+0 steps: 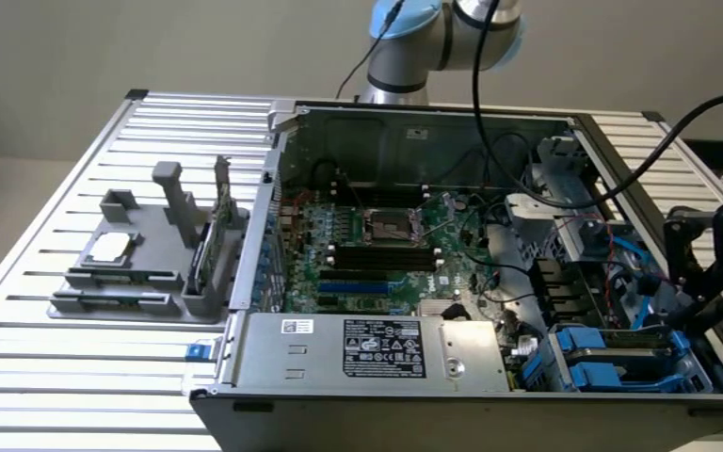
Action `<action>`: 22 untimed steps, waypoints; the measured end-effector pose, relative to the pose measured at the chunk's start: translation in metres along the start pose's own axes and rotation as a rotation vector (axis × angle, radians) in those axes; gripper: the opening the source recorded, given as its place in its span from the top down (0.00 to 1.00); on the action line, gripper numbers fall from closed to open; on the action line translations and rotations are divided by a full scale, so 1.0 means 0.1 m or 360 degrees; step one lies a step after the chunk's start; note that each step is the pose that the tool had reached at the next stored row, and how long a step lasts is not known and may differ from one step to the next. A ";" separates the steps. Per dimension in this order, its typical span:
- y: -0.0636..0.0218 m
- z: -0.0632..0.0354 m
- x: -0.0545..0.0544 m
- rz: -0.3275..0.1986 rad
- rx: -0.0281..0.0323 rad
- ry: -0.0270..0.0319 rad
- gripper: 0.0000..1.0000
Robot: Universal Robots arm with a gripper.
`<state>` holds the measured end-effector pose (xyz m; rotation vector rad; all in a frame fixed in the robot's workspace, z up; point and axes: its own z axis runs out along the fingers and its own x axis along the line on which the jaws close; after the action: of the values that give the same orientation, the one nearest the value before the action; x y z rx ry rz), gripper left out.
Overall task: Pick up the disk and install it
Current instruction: 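Insert the first disk wire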
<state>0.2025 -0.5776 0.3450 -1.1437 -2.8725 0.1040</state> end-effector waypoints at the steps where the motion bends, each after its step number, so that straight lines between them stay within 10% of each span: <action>1: 0.002 0.001 0.00 0.0003 0.00102 0.00088 0.80; 4: 0.027 0.001 0.00 0.0007 0.00275 0.00196 0.80; 13: 0.130 0.001 -0.02 0.0015 0.00752 0.00142 0.80; 22: 0.178 0.008 0.01 0.0025 0.01471 0.00680 0.80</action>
<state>0.2141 -0.5642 0.3428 -1.1381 -2.7899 0.2080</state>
